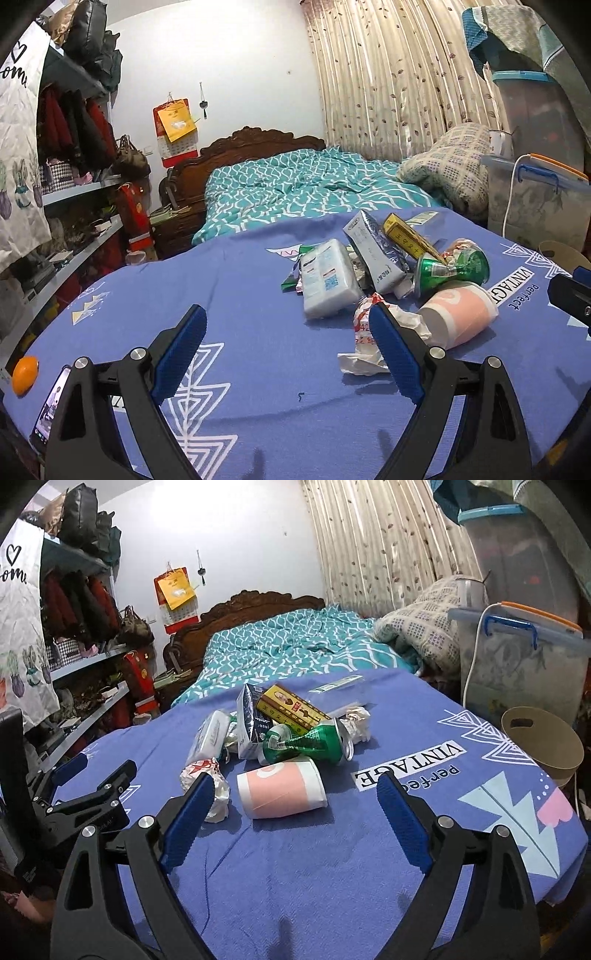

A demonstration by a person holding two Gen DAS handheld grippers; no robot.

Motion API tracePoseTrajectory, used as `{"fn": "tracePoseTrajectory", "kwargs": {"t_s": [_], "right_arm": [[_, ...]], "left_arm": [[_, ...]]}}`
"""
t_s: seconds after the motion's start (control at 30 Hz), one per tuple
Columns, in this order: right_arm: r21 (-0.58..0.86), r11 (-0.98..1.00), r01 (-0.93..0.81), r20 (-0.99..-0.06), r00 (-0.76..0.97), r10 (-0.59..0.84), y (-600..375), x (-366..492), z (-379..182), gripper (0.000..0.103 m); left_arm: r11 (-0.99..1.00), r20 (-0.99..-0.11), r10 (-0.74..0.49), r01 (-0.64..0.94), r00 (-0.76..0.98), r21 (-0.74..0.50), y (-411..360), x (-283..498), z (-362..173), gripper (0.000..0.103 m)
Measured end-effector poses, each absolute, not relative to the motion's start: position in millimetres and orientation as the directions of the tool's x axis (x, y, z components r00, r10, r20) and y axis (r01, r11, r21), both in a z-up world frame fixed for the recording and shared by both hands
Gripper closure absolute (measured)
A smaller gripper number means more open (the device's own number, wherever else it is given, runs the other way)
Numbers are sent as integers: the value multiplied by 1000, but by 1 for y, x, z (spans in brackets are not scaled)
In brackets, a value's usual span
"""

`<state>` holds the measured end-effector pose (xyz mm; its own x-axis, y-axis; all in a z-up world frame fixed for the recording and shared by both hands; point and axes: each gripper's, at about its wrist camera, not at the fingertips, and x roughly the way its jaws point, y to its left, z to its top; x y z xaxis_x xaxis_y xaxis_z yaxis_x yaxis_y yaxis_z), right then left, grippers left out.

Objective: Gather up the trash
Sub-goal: 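Move both grippers toward the pile of trash on the bedspread, then grasp the crumpled white paper with left gripper while right gripper grasps the pink paper cup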

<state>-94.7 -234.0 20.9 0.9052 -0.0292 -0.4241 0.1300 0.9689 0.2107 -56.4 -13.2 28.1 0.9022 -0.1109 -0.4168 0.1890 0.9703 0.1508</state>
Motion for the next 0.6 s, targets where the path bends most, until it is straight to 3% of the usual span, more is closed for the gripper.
{"fn": "tracePoseTrajectory", "kwargs": {"t_s": [0.43, 0.6], "right_arm": [[180, 980, 82, -423, 906, 2, -224, -94, 21, 14], [202, 977, 66, -510, 859, 48, -235, -71, 7, 19]], "left_arm": [[962, -424, -109, 203, 899, 183, -15, -56, 25, 18], [962, -523, -174, 257, 834, 90, -5, -33, 21, 18]]}}
